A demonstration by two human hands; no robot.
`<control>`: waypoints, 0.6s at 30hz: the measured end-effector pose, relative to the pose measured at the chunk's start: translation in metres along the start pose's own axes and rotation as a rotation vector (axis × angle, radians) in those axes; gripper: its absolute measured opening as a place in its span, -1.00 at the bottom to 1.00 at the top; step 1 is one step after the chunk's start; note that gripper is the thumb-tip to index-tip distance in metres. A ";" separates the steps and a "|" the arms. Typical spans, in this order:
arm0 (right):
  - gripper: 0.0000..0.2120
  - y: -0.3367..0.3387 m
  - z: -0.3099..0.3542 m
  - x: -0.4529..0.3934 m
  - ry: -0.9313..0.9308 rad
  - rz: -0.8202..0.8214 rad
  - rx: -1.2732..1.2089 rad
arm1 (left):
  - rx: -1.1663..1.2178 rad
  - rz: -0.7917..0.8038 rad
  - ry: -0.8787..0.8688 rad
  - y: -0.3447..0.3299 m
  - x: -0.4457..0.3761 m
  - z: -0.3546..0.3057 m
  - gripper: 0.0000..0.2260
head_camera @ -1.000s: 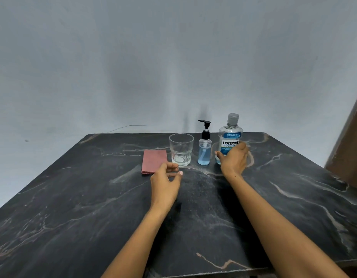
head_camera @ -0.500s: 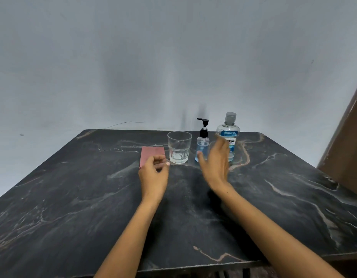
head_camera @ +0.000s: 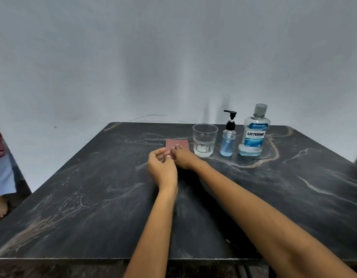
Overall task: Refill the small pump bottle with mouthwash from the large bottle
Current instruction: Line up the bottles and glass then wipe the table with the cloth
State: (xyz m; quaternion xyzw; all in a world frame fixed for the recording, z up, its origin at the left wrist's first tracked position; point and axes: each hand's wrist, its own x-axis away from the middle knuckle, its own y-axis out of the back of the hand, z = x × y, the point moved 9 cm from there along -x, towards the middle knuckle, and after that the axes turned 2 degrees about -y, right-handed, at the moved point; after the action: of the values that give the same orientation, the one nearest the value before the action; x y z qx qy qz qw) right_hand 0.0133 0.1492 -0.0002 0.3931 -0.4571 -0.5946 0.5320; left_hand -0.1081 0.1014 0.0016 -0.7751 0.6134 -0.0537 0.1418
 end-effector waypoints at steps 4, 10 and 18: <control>-0.65 0.003 0.001 -0.002 -0.020 -0.101 0.016 | 0.019 0.009 0.024 -0.002 -0.001 0.004 -0.75; -0.67 0.002 0.000 -0.002 -0.025 -0.142 0.014 | 0.011 0.006 0.037 -0.004 0.001 0.006 -0.77; -0.68 0.002 0.003 -0.002 -0.017 -0.146 0.051 | 0.029 0.009 0.062 -0.004 0.004 0.006 -0.77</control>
State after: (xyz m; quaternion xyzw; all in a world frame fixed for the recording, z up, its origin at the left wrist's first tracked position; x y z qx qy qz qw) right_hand 0.0108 0.1514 0.0026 0.4338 -0.4465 -0.6234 0.4731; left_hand -0.1014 0.0994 -0.0031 -0.7682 0.6200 -0.0859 0.1343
